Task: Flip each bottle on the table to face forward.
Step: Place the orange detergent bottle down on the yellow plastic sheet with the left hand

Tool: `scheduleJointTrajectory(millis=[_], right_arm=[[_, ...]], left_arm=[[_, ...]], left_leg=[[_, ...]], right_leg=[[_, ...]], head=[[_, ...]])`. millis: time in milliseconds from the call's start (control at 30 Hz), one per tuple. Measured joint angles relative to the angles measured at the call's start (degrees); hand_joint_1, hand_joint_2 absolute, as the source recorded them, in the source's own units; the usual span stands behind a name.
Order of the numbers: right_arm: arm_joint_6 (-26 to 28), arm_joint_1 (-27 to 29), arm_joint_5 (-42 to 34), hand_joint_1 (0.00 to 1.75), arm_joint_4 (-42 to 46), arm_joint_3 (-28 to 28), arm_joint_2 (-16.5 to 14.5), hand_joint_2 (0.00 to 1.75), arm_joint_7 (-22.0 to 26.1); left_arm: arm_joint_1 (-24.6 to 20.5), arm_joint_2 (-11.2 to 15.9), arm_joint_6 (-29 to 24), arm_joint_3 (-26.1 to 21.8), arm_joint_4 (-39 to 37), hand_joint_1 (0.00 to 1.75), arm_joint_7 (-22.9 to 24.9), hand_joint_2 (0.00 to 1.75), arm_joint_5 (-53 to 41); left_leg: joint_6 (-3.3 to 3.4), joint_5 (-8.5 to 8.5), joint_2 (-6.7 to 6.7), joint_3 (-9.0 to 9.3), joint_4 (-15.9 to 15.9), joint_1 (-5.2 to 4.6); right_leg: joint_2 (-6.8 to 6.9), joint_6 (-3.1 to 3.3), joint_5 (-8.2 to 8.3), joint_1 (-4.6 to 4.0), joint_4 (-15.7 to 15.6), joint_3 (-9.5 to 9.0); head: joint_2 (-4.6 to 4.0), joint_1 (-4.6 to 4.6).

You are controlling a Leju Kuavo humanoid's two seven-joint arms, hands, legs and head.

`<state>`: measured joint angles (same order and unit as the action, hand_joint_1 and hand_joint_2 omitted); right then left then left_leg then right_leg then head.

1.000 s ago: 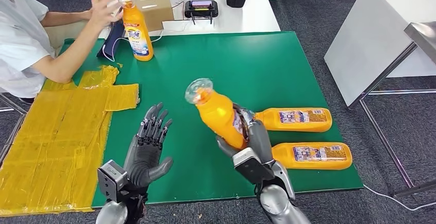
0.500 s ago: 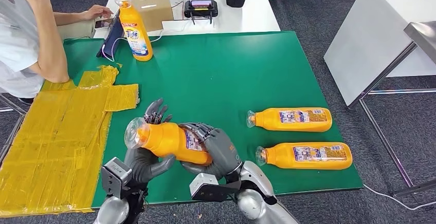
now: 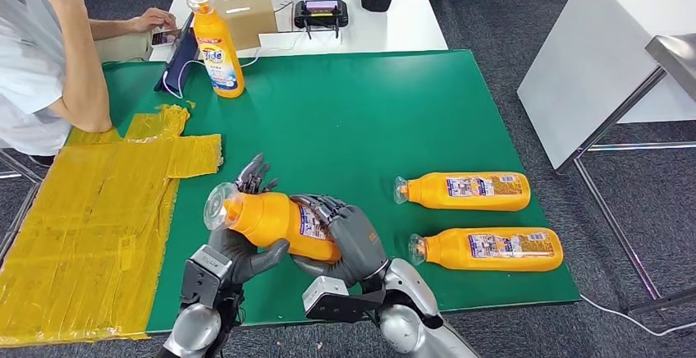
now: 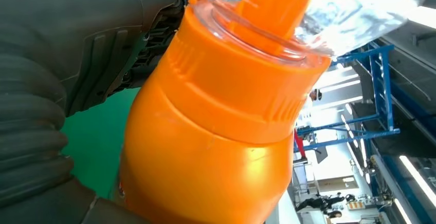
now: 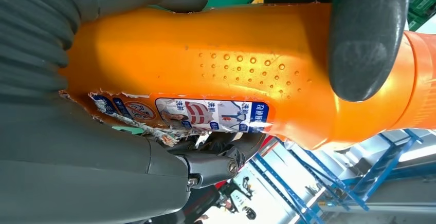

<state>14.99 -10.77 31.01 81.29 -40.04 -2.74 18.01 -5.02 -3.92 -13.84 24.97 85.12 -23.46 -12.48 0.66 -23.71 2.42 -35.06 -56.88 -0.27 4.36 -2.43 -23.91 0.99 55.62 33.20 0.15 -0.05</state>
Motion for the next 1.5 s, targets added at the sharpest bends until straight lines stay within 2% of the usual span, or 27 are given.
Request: scheduleJointTrajectory(millis=[33, 167, 467, 500, 600, 633, 933, 1067, 1167, 1267, 1333, 1500], right_arm=[[0.01, -0.03, -0.02, 1.75, 0.0, 0.0, 0.02, 1.75, -0.03], [0.03, -0.07, -0.04, 1.75, 0.0, 0.0, 0.15, 1.75, -0.05], [0.09, -0.28, -0.76, 1.75, -0.09, -0.22, 0.27, 1.75, -0.07], [0.1, -0.3, -0.87, 1.54, -0.12, -0.33, 0.27, 1.75, -0.07], [0.31, -0.36, -1.25, 0.24, -0.2, -0.52, 0.27, 1.75, 0.04], [0.68, -0.35, -1.49, 0.01, -0.19, -0.52, 0.27, 1.75, 0.33], [8.85, 1.38, -6.07, 0.0, 5.59, 1.66, -0.07, 1.75, 5.01], [10.94, 2.8, -7.02, 0.0, 9.37, 3.91, 0.02, 1.75, 5.89], [11.81, 3.45, -7.26, 0.0, 11.38, 5.3, 0.05, 1.75, 6.47], [12.67, 3.96, -7.15, 0.0, 12.94, 6.26, 0.09, 1.75, 7.02], [13.52, 4.14, -6.55, 0.0, 13.88, 6.63, 0.19, 1.75, 7.45], [15.46, 4.31, -3.28, 0.0, 16.77, 7.4, 0.99, 1.75, 7.61]], left_arm=[[-0.04, -0.1, -0.04, -0.01, -0.14, 0.33, -0.07, 1.75, 0.0], [-0.12, -0.37, -0.16, -0.05, -0.54, 1.75, -0.22, 1.75, -0.11], [-0.11, -1.06, -3.11, -0.48, -0.73, 1.75, -1.42, 1.75, 0.07], [-0.09, -1.09, -3.13, -0.53, -0.74, 1.75, -1.48, 1.75, 0.36], [0.0, -1.15, -3.14, -0.62, -0.76, 1.75, -1.69, 1.75, 1.21], [0.02, -1.17, -3.26, -0.69, -0.79, 1.75, -1.74, 1.75, 1.47], [0.15, -0.83, -10.06, -2.3, -1.38, 1.75, -2.27, 1.75, -4.53], [-0.34, -0.56, -11.81, -2.49, -1.3, 1.75, -1.54, 1.75, -7.05], [-1.05, -0.28, -15.06, -3.01, -1.26, 1.75, -0.68, 1.75, -11.81], [-2.56, 0.11, -20.92, -3.53, -1.31, 1.75, 2.11, 1.75, -22.77], [-3.98, 0.32, -24.02, -4.18, -1.65, 1.75, 5.8, 1.75, -34.18], [-9.23, 1.02, -25.79, -7.73, -5.01, 1.75, 20.85, 1.75, -75.34]], left_leg=[[0.0, 0.0, 0.0, 0.0, 0.0, 0.0], [0.0, 0.0, 0.01, 0.0, 0.0, 0.0], [0.0, 0.0, 0.0, -0.01, 0.0, 0.0], [0.0, 0.0, 0.0, -0.01, 0.0, 0.0], [0.0, 0.0, 0.0, -0.01, 0.0, 0.0], [0.0, 0.0, 0.0, -0.01, 0.0, 0.0], [0.0, 0.0, 0.03, -0.01, 0.0, 0.01], [0.0, 0.0, 0.03, -0.01, 0.0, 0.0], [0.0, 0.0, 0.04, 0.0, 0.0, 0.0], [0.0, 0.01, 0.03, 0.01, 0.0, 0.0], [-0.01, 0.01, 0.04, 0.02, 0.0, 0.01], [0.0, 0.02, 0.05, 0.03, 0.0, 0.01]], right_leg=[[0.0, 0.0, 0.0, 0.0, 0.0, 0.0], [0.0, 0.0, 0.0, -0.01, 0.0, 0.01], [0.0, 0.0, 0.0, 0.0, 0.0, 0.0], [0.0, 0.0, 0.0, 0.0, 0.0, 0.0], [0.0, 0.0, 0.0, 0.0, 0.0, 0.0], [0.0, 0.0, 0.0, 0.0, 0.0, 0.0], [-0.01, 0.0, 0.0, 0.0, 0.0, 0.06], [-0.01, 0.0, 0.0, 0.01, -0.01, 0.06], [-0.01, 0.0, 0.0, 0.0, -0.01, 0.06], [-0.01, 0.0, 0.0, -0.01, 0.0, 0.05], [-0.01, 0.01, 0.0, -0.01, 0.0, 0.05], [-0.02, 0.0, 0.02, -0.01, 0.01, 0.03]], head=[[0.0, 0.0], [0.0, 0.01], [0.0, 0.0], [0.0, 0.0], [0.0, 0.01], [0.0, 0.01], [0.0, -0.01], [0.01, 0.0], [0.0, 0.0], [0.0, -0.01], [0.0, -0.02], [0.0, 0.0]])
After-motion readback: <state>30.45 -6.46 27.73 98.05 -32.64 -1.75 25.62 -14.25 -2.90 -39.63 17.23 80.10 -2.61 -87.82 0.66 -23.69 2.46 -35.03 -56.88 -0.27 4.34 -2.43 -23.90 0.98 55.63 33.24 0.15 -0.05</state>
